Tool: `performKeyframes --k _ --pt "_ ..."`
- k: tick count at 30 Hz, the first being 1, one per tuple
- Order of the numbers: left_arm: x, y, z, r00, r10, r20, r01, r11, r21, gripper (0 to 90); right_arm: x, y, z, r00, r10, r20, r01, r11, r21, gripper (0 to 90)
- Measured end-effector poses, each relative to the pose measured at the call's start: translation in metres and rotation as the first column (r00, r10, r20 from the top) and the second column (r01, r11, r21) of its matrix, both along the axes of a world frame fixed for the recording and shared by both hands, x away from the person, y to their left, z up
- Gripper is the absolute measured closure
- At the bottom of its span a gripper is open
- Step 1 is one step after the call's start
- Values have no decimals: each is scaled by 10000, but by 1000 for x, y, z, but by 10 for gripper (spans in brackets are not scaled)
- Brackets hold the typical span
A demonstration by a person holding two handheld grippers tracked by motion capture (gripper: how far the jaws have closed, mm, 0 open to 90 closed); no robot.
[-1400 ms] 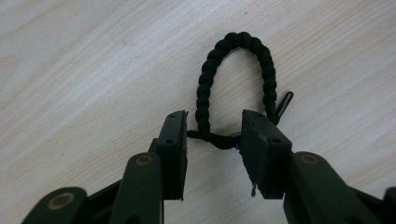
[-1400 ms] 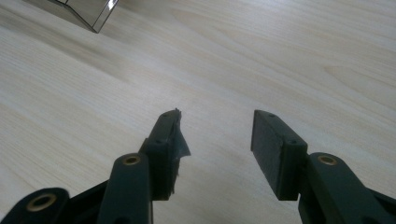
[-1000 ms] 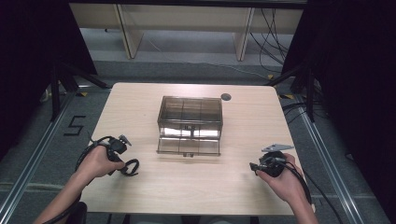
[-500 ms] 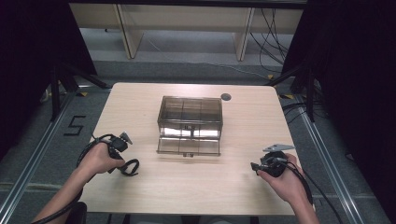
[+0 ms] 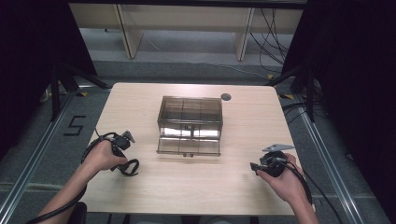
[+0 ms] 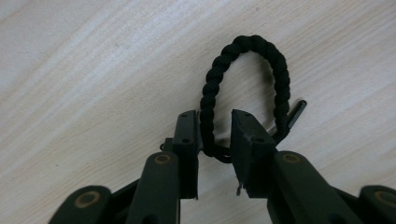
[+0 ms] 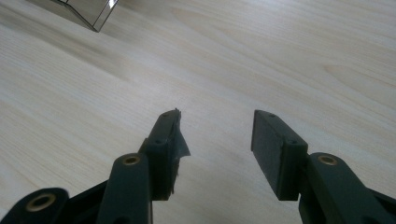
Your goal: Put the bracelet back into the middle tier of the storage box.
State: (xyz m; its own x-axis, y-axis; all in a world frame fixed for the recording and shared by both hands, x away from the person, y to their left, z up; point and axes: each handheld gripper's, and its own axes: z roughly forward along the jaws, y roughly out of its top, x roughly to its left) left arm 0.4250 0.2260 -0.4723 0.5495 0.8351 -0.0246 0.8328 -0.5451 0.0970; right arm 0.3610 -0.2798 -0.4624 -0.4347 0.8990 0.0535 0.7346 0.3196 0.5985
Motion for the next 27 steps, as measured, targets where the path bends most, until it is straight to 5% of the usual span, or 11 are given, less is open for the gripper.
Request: performKeyframes --k 1,5,8,19,27 --pt "1 0 0 9995 -325 42 325 9994 115 735 0 0 0 10000 -10 10 10 10000 -28 530" --pt "0 -3 0 9998 -194 -97 195 9998 61 786 1 -1 0 9999 75 72 -74 9999 -109 530" --pt "3 0 0 9967 -814 -18 814 9966 108 824 -1 1 2 9999 80 150 -76 9997 -252 531" --pt "-3 -7 -2 9988 -476 -82 477 9988 137 773 -2 5 3 9997 147 198 -141 9994 -305 531" --pt "-7 -9 -5 9951 -985 40 984 9948 277 835 -1 4 3 9995 253 202 -247 9993 -293 530"
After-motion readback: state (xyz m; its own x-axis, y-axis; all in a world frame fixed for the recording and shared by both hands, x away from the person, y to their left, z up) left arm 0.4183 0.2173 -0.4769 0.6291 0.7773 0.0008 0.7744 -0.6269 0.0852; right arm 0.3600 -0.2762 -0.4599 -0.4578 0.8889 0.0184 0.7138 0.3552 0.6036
